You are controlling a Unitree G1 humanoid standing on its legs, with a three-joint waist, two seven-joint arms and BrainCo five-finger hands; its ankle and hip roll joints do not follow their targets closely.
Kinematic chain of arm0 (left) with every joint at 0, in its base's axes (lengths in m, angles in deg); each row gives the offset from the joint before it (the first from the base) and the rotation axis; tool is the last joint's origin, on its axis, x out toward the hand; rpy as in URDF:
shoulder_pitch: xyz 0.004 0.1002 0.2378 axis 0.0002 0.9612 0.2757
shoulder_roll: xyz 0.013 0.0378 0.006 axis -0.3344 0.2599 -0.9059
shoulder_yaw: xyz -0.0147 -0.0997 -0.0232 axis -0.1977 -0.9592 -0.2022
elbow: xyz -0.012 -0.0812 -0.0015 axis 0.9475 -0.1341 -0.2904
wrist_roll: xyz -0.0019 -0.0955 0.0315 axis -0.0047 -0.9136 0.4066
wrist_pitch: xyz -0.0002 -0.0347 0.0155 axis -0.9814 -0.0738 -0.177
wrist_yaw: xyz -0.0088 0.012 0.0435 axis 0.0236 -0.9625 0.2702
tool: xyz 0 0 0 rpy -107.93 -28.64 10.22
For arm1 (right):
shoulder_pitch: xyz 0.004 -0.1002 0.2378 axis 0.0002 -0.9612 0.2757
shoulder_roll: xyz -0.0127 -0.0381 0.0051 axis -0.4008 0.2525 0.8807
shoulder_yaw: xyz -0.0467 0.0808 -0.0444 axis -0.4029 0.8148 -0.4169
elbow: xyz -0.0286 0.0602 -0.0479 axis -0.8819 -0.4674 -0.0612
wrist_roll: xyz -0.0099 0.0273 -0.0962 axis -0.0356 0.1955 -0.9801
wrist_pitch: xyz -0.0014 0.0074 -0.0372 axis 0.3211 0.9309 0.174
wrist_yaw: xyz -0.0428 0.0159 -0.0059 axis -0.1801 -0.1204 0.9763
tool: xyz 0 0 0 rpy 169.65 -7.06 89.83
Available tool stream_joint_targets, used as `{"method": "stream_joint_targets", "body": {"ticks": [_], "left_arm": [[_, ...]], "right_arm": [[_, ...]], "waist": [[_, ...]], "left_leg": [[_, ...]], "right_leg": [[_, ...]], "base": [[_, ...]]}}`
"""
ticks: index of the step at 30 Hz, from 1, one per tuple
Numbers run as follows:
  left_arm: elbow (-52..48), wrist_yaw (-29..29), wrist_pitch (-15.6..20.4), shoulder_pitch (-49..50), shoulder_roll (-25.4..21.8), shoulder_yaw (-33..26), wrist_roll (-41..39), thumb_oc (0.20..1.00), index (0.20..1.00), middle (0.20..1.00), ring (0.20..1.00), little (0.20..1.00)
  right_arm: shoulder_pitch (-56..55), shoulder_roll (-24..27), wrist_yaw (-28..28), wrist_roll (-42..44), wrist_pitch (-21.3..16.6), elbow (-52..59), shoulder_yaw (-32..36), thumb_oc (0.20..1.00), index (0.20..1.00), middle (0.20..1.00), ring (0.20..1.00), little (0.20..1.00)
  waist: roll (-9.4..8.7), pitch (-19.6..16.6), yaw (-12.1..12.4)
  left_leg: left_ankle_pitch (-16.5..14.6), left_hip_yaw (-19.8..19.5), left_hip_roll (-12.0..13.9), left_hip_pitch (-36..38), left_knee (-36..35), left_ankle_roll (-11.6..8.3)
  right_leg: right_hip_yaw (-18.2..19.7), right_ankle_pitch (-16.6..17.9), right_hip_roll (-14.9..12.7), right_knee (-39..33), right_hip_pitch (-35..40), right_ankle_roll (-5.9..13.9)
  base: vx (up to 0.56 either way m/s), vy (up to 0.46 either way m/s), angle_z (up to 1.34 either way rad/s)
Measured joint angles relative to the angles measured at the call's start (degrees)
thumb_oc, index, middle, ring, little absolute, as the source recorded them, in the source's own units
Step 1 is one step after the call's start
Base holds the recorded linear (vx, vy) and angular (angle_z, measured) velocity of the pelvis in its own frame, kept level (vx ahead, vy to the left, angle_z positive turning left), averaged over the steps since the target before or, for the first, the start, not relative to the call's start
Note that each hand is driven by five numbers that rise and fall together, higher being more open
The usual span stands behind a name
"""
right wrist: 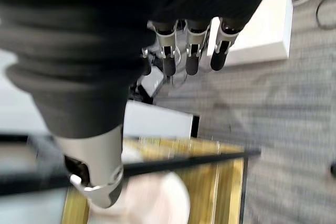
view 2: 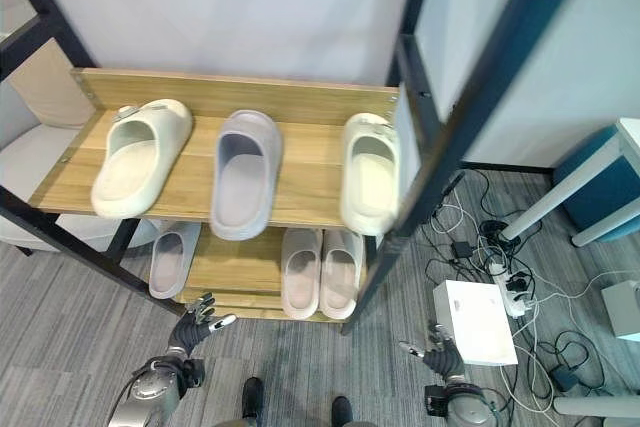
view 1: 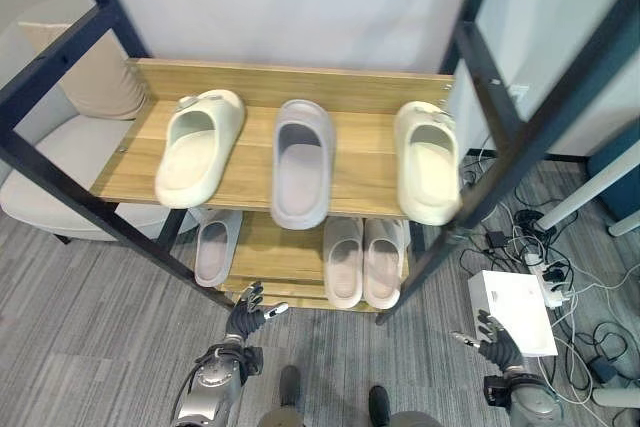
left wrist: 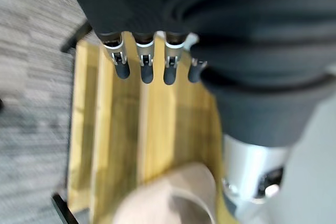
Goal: Arrange the slippers neatly on the shoe rack.
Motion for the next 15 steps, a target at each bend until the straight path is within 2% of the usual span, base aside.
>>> {"method": "stream_joint_targets", "body": {"ticks": [1, 3, 4, 7, 8, 9, 12, 15], "left_arm": [[0.11, -0.02, -0.01, 0.01, -0.27, -0.11, 0.00, 1.000, 1.000, 1.000, 1.000, 1.000], [0.10, -0.04, 0.00, 0.17, -1.14, -0.14, -0.02, 1.000, 1.000, 1.000, 1.000, 1.000], [-0.25, 0.03, -0.01, 0.80, -2.71, -0.52, -0.04, 1.000, 1.000, 1.000, 1.000, 1.000], [-0.16, 0.08, -0.12, 3.64, -0.89, -0.62, -0.23, 1.000, 1.000, 1.000, 1.000, 1.000], [-0.13, 0.13, -0.14, 4.34, -0.33, -0.62, -0.23, 1.000, 1.000, 1.000, 1.000, 1.000], [-0.45, 0.12, -0.21, 4.43, -0.05, -0.40, -0.22, 1.000, 1.000, 1.000, 1.000, 1.000], [-2.32, 0.18, -0.41, 4.28, 0.71, 0.12, 0.21, 1.000, 1.000, 1.000, 1.000, 1.000], [-2.33, 0.07, -0.41, 4.11, 1.44, 0.15, 1.94, 1.000, 1.000, 1.000, 1.000, 1.000]], "right_arm": [[0.77, -0.57, -0.08, -0.03, 0.19, -0.01, -0.11, 1.000, 1.000, 1.000, 1.000, 1.000], [1.43, -1.02, -0.20, -0.06, 0.63, 0.07, -0.75, 1.000, 1.000, 1.000, 1.000, 1.000], [1.18, -1.33, -0.46, -1.18, 0.97, 0.09, -2.05, 1.000, 1.000, 1.000, 1.000, 1.000], [-0.35, 0.34, 0.44, -5.39, 1.46, 0.23, -2.45, 1.000, 1.000, 1.000, 1.000, 1.000], [-0.36, 2.24, 0.95, -7.46, 1.78, 1.08, -4.67, 1.000, 1.000, 1.000, 1.000, 1.000], [-1.59, 4.69, 1.01, -11.50, 3.47, 7.23, -6.86, 1.000, 1.000, 1.000, 1.000, 1.000], [-7.41, 10.78, -0.46, -22.80, 3.07, 33.46, -8.55, 1.000, 1.000, 1.000, 1.000, 1.000], [-9.17, 10.97, -1.60, -27.75, 0.64, 46.86, -8.64, 1.000, 1.000, 1.000, 1.000, 1.000]], "waist": [[0.10, 0.16, 0.76], [0.27, 0.28, 1.29], [-0.63, 0.54, 2.25], [-0.86, 0.37, 2.19], [-1.25, -0.28, 2.27], [-1.53, -0.59, 2.25], [-1.49, -0.83, 1.72], [-1.56, -1.88, 1.46]], "left_leg": [[0.02, 1.37, -0.84, -0.18, 0.25, 0.43], [-0.13, 2.82, -1.61, -0.34, 0.15, 1.56], [-0.62, 4.12, -2.19, -0.46, -0.13, 2.15], [-1.59, 4.14, -1.52, 0.96, -0.17, 1.61], [-1.68, 4.18, -1.06, 1.14, -0.18, 1.44], [-1.59, 4.11, -0.53, 1.18, -0.17, 1.18], [-0.82, 3.68, 0.51, 1.50, -0.16, 1.11], [-0.34, 3.64, 1.12, 2.16, -0.16, 0.27]], "right_leg": [[-0.30, 0.02, -1.50, -0.01, -0.71, 1.02], [-2.36, 2.45, -3.70, 0.02, -1.34, 3.28], [-7.24, 2.36, -4.09, 0.43, -2.06, 3.54], [-6.36, 1.37, -3.30, -0.28, -0.45, 3.63], [-5.60, 0.71, -2.76, -0.28, -0.21, 3.58], [-5.84, 0.77, -2.52, -0.29, -0.18, 3.41], [-6.34, 1.45, -1.40, -0.23, 0.23, 2.20], [-6.42, 1.25, -0.83, 0.04, 0.91, 1.65]], "base": [[-0.05, 0.068, -0.43], [-0.05, 0.104, -0.47], [0.02, 0.093, -0.40], [0.06, -0.014, -0.15], [0.01, -0.037, -0.04], [0.00, 0.000, 0.00], [0.00, -0.006, 0.05], [-0.01, 0.005, 0.00]]}}
